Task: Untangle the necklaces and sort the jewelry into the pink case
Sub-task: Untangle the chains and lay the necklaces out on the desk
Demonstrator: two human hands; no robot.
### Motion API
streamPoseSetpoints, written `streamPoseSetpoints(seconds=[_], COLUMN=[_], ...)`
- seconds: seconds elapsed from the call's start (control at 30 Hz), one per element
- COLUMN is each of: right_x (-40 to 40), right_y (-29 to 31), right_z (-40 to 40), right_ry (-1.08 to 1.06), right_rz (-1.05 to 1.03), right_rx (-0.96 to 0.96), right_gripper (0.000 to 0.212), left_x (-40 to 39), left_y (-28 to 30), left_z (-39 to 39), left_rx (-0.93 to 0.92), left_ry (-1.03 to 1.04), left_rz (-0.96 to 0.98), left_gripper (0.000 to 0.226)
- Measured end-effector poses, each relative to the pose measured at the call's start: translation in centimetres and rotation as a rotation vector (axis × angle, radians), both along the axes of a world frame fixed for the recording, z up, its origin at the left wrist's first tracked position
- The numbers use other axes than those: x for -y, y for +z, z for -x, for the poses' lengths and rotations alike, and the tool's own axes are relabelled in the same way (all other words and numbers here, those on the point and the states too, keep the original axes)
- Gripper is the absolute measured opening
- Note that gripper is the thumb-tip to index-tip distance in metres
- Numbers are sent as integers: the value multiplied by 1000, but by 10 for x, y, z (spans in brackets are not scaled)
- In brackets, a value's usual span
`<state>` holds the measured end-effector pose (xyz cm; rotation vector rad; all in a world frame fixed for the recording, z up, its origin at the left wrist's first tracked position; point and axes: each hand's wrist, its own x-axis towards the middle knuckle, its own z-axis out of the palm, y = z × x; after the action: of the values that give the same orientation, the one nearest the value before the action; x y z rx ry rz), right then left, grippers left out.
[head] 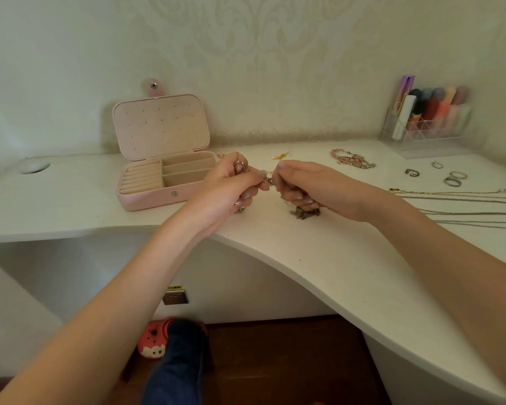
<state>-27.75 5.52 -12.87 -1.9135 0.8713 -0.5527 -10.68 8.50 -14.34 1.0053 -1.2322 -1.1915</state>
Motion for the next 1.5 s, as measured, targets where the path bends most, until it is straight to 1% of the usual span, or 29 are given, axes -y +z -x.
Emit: streamPoseSetpoints(seconds=[0.17, 0.23, 0.37, 0.47, 0.63, 0.73, 0.83, 1.1, 1.23, 1.3, 1.33, 1.4, 1.47, 1.5], right_x=[0, 0, 0, 0, 1, 0, -2, 0, 2, 5, 7, 10, 12, 11], right_y=[-2, -2, -4, -4, -2, -2, -2, 0, 1, 0, -2, -8, -14, -17], right_z=[-3, -2, -2, -1, 1, -2, -6, -4, -3, -2, -1, 0, -2, -4], right_ry=[-16, -25, -7, -9, -43, -59, -68, -149, -204, -257, -291, -324, -298, -275], right_rz=[93, 103, 177, 216, 226, 250, 270, 249, 163, 155, 190, 306, 392, 417], right_rx=[-41, -38, -58, -61, -5, -2, 12, 125, 213, 239, 217, 102, -30, -82], right_gripper=[41, 36, 16, 12, 14, 19, 17, 11, 12, 13, 13, 14, 11, 13], left_x=[0, 0, 1, 1, 2, 1, 0, 0, -1, -1, -1, -1, -1, -2], left_y=[2, 4, 7, 6, 3, 4, 6, 5, 3, 3, 2, 2, 2, 2], left_z=[1, 1, -1, -3, -7, -7, -8, -7, -7, -8, -10, -12, -13, -13], left_rx=[-24, -35, -40, -27, -30, -39, -45, -35, -8, -1, 10, 63, 139, 177], left_ry=[-21, -15, -5, 7, 26, 23, 13, 24, 35, 32, 31, 39, 54, 66], left_rz=[15, 10, 13, 7, 2, 13, 17, 11, 3, 7, 17, 52, 98, 119], left_gripper=[35, 35, 35, 34, 30, 29, 29, 30, 31, 32, 32, 32, 32, 33])
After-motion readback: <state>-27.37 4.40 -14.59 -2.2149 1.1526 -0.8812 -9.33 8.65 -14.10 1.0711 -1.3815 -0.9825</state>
